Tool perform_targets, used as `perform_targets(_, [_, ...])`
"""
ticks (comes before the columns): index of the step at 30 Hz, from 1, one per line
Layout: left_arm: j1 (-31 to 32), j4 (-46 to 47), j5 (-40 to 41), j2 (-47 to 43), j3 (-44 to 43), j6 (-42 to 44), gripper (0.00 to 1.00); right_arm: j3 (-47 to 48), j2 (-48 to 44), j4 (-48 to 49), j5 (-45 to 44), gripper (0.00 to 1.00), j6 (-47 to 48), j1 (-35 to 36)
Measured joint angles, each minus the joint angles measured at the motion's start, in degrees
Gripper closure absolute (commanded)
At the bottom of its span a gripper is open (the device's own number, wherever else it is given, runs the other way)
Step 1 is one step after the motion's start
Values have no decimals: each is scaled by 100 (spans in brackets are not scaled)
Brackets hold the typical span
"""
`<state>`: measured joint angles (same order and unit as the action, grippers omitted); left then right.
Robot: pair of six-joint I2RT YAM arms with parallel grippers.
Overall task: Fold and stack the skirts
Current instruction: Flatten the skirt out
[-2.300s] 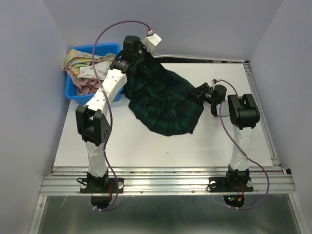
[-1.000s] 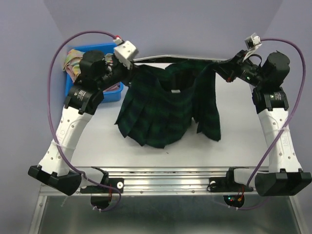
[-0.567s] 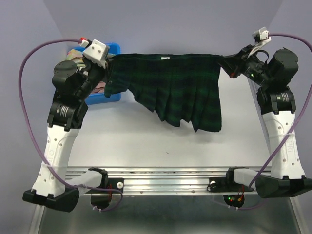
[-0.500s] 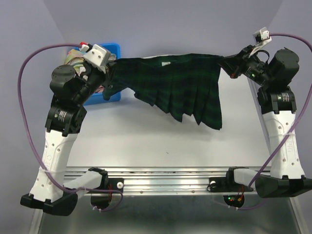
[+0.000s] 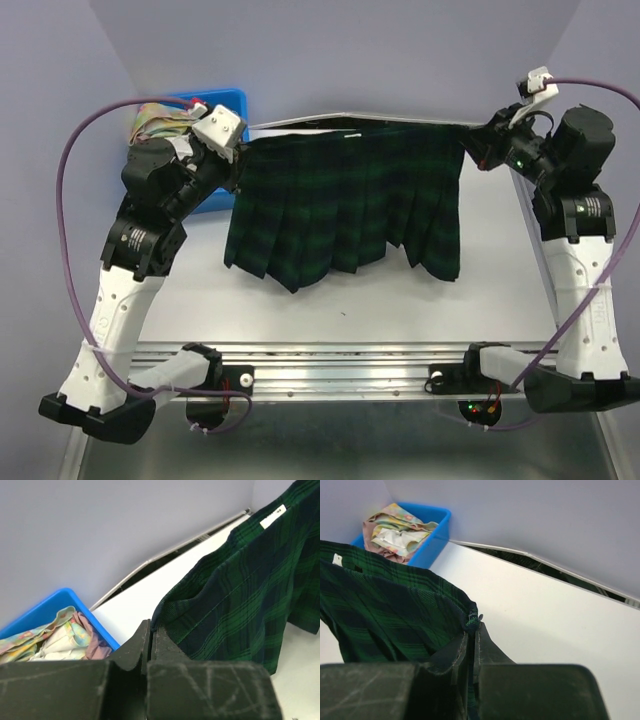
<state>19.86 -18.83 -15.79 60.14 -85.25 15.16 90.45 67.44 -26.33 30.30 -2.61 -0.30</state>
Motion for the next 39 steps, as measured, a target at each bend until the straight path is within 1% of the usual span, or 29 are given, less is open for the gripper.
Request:
perform_targets(5, [22,-404,-352,-400,146,122,100,55,-586,-651,-153,99,514,33])
perform_targets(7, [35,-566,-555,-765,345,153,100,57,-866,-883,-138,99,695,42])
perform_targets(8, [42,-691,-708,-1045,466,173,100,59,-1161,-1084,-116,99,796,48])
perform_targets(14, [68,-1176,-1508,-2236,820,260,100,157,-2188,-1952,20,99,1233,76])
perform_targets(18, [68,-1266,-1751,-2719,920,275,100,155,-2621,-2339,155,99,1447,85])
perform_targets(20, [68,-1235,-1803,-2745,955,278,100,52,-2656,-2328,140,99,1513,92])
perform_targets(23, [68,-1156,-1784,-2546,1198,251,100,-378,-2542,-2197,-22,99,1624,105])
perform_targets(27, [68,-734,-1541,-1845,1711,127,100,-1014,-1899,-1609,-398,99,1779,109])
perform_targets(29, [68,-330,-1333,-1235,1943,61,100,-1419,-1405,-1113,-625,99,1849,109])
perform_targets(30, [68,-160,-1226,-970,1993,35,100,-1611,-1121,-837,-726,92,1886,107])
perform_targets(31, [66,2,-1093,-678,2011,17,83,-1768,-870,-595,-822,74,1912,107])
perform_targets(32, [66,155,-973,-339,2017,4,72,-1917,-560,-391,-894,34,1919,107])
perform_targets(33, [66,365,-785,238,1976,-2,63,-1993,-229,-240,-988,19,1937,105])
perform_targets(35, [59,400,-431,1014,1711,4,49,-2000,330,79,-1303,0,1978,101])
perform_targets(36, [20,382,-221,1615,1351,22,38,-1998,741,306,-1543,0,2022,59])
perform_targets(37, [-2,378,-92,2061,1045,2,31,-1886,1060,313,-1751,0,2031,31])
perform_targets(38, [-15,372,105,2533,680,0,30,-1648,1515,317,-2015,0,2050,-4])
perform_targets(39, [-37,391,245,2892,417,0,2,-1491,1786,330,-2114,0,2068,-17])
